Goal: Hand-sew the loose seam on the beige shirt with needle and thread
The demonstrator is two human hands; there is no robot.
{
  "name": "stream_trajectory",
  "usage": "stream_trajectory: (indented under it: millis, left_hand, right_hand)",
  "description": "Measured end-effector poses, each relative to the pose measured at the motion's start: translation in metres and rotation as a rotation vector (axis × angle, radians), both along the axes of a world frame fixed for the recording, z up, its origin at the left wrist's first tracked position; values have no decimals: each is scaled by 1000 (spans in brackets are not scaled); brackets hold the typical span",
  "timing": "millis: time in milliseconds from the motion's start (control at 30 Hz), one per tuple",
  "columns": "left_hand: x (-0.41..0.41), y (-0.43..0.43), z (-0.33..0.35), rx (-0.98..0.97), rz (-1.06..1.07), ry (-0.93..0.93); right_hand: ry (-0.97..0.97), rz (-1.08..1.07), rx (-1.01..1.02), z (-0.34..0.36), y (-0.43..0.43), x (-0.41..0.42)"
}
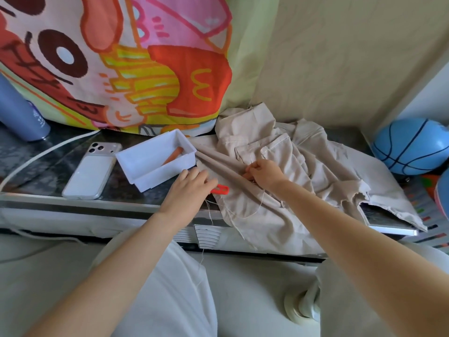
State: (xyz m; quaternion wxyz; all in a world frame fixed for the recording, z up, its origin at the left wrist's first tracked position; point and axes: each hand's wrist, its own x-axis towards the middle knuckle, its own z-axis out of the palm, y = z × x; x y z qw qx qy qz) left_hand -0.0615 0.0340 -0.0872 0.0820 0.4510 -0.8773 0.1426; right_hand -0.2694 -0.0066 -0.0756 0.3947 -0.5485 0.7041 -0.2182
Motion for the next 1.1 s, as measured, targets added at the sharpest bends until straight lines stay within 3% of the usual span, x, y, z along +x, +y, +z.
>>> stream_trajectory:
  millis: [233,333,400,567,700,833,967,1033,1100]
  left_hand:
    - [20,1,-1,165,284,-128]
    - [20,2,-2,174,341,-64]
    - [17,1,-4,212,344,119]
    - [2,0,-2,477,368,924]
    - [-1,-2,6,558,381,1201]
    - [-6,0,9,549,337,1237]
    - [-9,-3,8,421,360,1260]
    - [-8,-5,5,362,342,1157]
    - [-6,-9,-3,325,322,891]
  right_hand:
    - [47,3,-238,5,12,15]
    - [33,83,-250,8,16,28]
    - [-18,136,-218,8,18,37]
    - [-127,273,-180,7,27,61]
    - [-223,279,-161,7,39,74]
    - [-250,240,-179,3,42,74]
    - [-181,286,-132,0,46,64]
    - [-90,297,-171,0,49,56]
    - [-34,255,-235,-1,49,46]
